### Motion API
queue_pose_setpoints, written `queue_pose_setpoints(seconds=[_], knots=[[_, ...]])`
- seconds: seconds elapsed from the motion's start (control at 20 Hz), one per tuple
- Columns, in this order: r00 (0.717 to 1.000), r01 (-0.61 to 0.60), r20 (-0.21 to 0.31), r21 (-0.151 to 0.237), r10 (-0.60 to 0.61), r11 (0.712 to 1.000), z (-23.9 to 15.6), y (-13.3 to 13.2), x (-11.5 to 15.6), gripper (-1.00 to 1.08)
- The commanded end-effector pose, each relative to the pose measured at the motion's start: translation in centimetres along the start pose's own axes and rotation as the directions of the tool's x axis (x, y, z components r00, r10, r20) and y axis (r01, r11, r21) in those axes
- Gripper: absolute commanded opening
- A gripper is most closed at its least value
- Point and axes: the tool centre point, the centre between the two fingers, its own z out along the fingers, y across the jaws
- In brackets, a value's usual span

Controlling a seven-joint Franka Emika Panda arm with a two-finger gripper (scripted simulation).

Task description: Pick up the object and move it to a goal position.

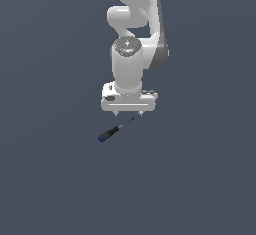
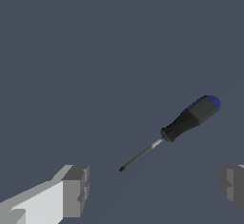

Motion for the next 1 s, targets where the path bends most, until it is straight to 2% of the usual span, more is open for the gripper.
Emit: queue_pose_setpoints(seconds=[0.0, 0.55, 0.95], knots=[[1.0, 0.0, 0.0, 0.0, 0.0, 1.0, 0.0, 0.0, 0.0, 1.0], [0.999, 0.044, 0.02, -0.003, -0.044, 0.999, -0.3, -1.1, -0.9, 1.0], [1.0, -0.022, 0.019, -0.001, 0.022, 1.0, 0.4, -0.7, -0.8, 1.0]])
